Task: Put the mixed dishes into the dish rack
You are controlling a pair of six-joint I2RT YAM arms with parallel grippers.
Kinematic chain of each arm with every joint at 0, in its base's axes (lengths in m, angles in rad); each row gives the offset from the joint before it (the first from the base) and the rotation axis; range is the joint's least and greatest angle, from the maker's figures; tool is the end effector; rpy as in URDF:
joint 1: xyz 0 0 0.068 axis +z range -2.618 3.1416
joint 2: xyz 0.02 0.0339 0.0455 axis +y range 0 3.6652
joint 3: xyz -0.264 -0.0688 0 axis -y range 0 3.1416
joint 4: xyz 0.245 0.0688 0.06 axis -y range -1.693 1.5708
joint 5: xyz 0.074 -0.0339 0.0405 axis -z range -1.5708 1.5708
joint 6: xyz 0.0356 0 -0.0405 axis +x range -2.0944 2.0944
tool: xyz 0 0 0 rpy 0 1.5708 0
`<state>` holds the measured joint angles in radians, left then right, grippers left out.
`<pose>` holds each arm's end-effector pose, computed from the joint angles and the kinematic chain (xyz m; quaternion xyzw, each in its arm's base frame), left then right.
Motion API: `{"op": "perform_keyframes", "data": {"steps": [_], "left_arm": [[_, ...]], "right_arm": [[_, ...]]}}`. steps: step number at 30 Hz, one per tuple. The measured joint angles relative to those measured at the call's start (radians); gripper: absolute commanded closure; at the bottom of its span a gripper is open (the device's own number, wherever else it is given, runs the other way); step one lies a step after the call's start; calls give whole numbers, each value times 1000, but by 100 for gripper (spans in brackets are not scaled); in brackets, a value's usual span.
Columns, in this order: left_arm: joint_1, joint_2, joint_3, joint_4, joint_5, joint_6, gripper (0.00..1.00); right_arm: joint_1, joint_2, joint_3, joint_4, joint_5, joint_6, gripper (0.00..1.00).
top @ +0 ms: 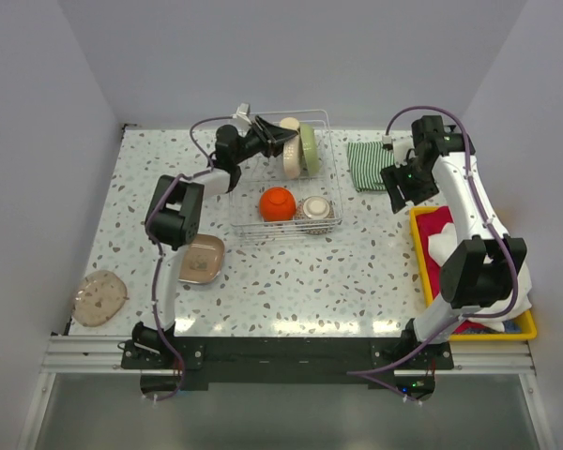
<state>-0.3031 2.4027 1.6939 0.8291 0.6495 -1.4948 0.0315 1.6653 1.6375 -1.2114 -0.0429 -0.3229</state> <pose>0.5107 -0.1823 0.1897 -0.1552 0.6543 -0.6868 0.2758 0.3269 0.0118 0.3259 -0.1773 0.9700 -0.0030 0.1663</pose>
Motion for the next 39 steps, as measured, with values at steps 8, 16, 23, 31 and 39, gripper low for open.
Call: {"op": "perform_keyframes", "data": {"steps": [8, 16, 23, 31, 39], "left_arm": [[-25, -34, 6, -211, -16, 179, 0], [-25, -146, 59, -487, -77, 404, 0], [-26, -241, 73, -697, -167, 575, 0], [-9, -395, -24, -916, -276, 776, 0], [232, -644, -114, -1200, -256, 1232, 3]], "right_arm": [[0, 0, 0, 4, -12, 3, 37], [0, 0, 0, 17, -47, 16, 37], [0, 0, 0, 25, -71, 37, 36], [0, 14, 19, 31, -110, 55, 36], [3, 59, 121, 51, -225, 55, 40]]}}
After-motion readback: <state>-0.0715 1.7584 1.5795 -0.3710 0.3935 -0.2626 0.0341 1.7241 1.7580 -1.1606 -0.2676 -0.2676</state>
